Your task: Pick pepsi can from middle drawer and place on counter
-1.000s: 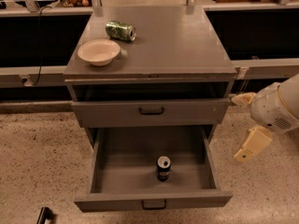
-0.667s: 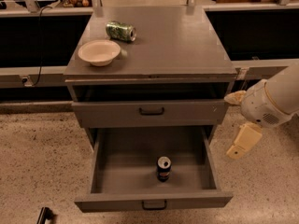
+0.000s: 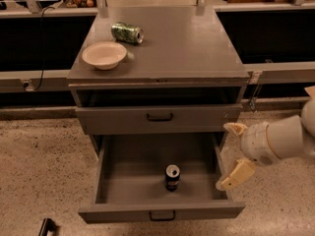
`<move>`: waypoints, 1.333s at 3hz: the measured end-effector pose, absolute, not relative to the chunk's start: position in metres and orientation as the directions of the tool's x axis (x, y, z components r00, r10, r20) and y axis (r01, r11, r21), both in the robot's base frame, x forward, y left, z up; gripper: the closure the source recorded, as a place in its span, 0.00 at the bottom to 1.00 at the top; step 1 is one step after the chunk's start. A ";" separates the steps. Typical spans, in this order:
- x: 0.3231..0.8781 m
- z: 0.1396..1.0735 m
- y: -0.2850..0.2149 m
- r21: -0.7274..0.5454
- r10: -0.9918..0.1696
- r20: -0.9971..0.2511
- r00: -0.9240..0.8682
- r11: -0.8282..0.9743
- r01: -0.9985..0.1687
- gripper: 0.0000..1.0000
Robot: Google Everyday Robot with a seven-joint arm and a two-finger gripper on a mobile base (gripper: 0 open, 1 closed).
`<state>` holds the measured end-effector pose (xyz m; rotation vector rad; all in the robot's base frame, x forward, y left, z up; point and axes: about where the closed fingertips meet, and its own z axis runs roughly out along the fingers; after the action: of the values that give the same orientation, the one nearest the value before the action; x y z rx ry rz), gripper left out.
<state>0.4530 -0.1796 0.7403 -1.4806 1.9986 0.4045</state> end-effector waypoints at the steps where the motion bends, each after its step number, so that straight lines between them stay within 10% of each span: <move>1: 0.459 0.744 -0.189 -0.212 -0.759 -0.638 -0.129 0.334 -0.918 0.00; 4: 0.509 0.611 -0.114 -0.119 -0.587 -0.798 -0.138 0.378 -0.918 0.00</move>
Offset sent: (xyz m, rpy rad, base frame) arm 0.0576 0.0350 -0.0914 0.0306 0.1261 -0.0204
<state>0.5088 -0.1135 0.6110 -1.3095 1.8333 0.5194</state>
